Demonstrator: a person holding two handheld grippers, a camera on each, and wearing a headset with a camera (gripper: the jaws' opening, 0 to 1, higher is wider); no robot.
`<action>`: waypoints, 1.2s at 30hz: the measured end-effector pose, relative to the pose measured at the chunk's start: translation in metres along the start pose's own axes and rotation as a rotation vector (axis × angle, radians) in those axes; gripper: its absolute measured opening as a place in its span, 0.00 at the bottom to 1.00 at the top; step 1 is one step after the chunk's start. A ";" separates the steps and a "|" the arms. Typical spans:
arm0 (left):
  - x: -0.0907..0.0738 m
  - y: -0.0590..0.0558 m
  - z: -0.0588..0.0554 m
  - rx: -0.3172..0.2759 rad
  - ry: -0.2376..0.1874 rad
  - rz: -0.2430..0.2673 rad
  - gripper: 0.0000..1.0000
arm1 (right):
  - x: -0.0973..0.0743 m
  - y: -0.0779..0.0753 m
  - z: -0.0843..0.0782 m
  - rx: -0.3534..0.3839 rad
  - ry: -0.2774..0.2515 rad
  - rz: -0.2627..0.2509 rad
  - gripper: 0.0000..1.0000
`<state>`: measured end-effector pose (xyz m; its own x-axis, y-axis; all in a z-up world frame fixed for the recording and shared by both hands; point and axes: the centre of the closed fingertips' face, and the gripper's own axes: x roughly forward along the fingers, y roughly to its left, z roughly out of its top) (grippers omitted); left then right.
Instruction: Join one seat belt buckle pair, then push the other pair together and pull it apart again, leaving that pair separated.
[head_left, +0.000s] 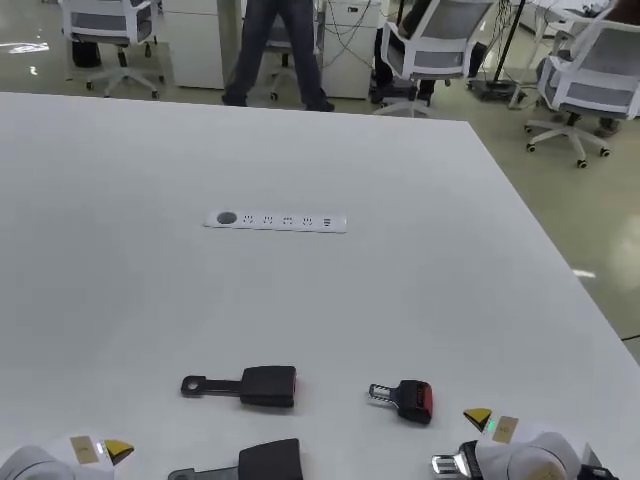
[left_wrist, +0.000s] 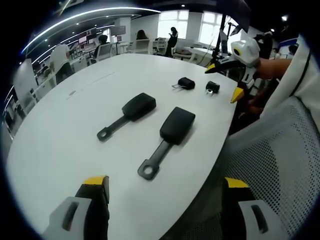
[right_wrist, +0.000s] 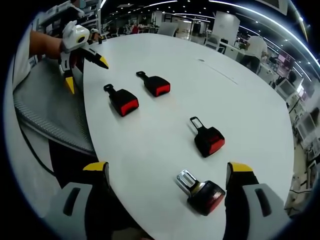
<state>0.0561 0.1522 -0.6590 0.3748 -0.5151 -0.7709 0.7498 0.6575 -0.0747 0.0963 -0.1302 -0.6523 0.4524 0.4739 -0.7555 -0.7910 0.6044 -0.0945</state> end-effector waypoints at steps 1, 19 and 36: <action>0.000 0.000 0.000 0.000 0.000 0.000 0.95 | 0.000 0.000 0.000 0.000 0.000 0.000 0.97; -0.004 -0.001 0.005 0.061 0.006 -0.001 0.90 | -0.006 0.000 -0.003 -0.053 0.039 0.006 0.92; 0.008 0.004 0.018 0.095 -0.043 0.009 0.79 | -0.005 -0.002 -0.007 -0.087 0.064 0.006 0.79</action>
<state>0.0718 0.1403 -0.6537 0.4032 -0.5335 -0.7435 0.7936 0.6083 -0.0061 0.0927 -0.1384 -0.6534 0.4223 0.4335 -0.7961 -0.8278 0.5422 -0.1438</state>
